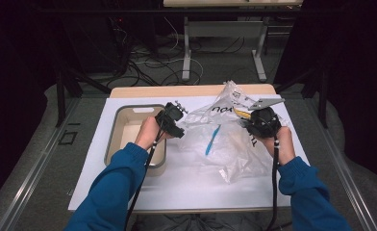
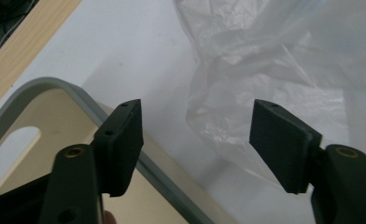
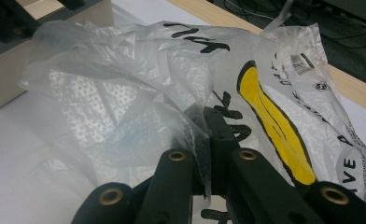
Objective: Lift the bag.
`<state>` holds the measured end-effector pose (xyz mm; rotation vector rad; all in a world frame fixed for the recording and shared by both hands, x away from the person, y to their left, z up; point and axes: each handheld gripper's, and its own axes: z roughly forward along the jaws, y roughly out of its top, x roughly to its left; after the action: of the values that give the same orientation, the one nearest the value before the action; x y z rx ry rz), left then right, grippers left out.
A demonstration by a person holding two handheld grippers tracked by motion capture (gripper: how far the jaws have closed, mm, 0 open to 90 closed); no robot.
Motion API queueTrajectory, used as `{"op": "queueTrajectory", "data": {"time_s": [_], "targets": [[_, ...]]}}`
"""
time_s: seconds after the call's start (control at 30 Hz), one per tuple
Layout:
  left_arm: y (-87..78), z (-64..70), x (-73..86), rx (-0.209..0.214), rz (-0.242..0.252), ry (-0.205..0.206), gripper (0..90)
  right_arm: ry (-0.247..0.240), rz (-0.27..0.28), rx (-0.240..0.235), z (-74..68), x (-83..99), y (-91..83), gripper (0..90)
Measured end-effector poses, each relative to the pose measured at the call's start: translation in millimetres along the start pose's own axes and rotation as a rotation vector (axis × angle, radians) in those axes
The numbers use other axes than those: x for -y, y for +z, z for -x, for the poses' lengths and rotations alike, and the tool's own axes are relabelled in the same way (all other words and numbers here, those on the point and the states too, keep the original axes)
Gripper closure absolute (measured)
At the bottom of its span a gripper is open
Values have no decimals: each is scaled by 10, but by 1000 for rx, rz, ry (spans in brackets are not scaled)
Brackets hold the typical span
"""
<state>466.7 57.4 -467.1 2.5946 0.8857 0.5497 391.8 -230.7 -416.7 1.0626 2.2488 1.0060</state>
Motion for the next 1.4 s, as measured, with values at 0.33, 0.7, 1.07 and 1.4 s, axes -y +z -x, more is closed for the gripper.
{"op": "queueTrajectory", "data": {"time_s": [0.33, 0.7, 1.07, 1.4], "targets": [[171, 118, -163, 2, -13, 82, 789, -3, -14, -15, -1, 24, 22, 900], [-2, 183, -99, 41, -5, 120, 900, -7, -68, -32, -4, 75, 78, 889], [-124, 175, 20, 24, 9, 91, 900, -43, -143, -95, -79, 128, 165, 649], [-142, 176, 27, 5, 0, 91, 900, -64, -173, -199, -204, 167, 112, 322]]}}
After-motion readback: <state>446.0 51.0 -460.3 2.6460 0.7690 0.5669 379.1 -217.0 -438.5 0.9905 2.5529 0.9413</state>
